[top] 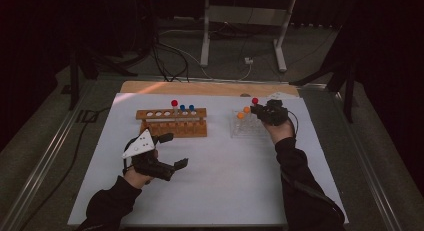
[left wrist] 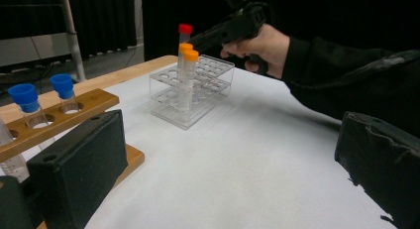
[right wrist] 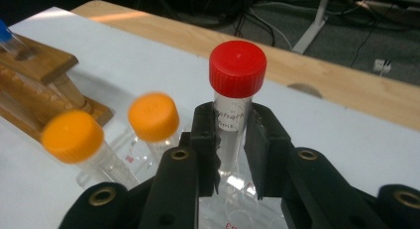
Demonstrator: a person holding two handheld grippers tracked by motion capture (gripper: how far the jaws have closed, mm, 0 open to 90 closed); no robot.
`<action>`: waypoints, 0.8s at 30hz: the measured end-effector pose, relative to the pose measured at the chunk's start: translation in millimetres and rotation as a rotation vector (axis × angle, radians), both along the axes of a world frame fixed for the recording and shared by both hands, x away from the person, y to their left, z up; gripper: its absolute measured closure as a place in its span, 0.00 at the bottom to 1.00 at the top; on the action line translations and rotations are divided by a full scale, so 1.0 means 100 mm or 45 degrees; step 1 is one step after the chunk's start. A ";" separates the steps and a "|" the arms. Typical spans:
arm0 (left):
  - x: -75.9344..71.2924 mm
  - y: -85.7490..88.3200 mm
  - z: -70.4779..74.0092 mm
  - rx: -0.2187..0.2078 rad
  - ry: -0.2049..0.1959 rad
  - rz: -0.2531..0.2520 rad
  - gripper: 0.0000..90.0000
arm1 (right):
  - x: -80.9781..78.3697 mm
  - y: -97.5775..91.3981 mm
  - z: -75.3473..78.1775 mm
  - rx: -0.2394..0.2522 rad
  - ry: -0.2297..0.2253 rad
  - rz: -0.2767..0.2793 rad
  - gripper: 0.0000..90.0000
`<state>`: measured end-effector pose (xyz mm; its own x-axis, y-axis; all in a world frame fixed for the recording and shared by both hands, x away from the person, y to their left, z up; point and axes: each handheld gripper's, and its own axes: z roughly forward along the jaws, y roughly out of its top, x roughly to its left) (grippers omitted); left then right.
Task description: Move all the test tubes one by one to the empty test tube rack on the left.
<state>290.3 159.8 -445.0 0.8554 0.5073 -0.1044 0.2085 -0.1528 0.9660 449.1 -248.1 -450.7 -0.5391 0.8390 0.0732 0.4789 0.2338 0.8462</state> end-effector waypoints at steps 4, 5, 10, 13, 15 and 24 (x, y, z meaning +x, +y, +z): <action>0.00 0.00 0.01 0.007 -0.005 -0.002 0.01 | -0.04 -0.02 0.17 -0.009 -0.045 0.009 0.83; 0.00 0.00 0.01 0.004 -0.002 -0.007 0.01 | -0.05 -0.02 0.21 -0.013 -0.057 0.009 0.83; -0.01 -0.02 0.04 0.009 -0.005 -0.017 0.01 | -0.14 -0.06 0.46 -0.030 -0.119 0.023 0.83; -0.02 -0.04 0.05 0.019 0.011 -0.018 0.01 | -0.21 -0.07 0.61 -0.040 -0.149 0.041 0.83; -0.03 -0.06 0.07 0.034 0.012 -0.017 0.01 | -0.27 -0.06 0.69 -0.047 -0.169 0.058 0.83; -0.04 -0.09 0.09 0.032 0.027 -0.042 0.01 | -0.57 0.03 0.89 -0.045 -0.219 0.187 0.83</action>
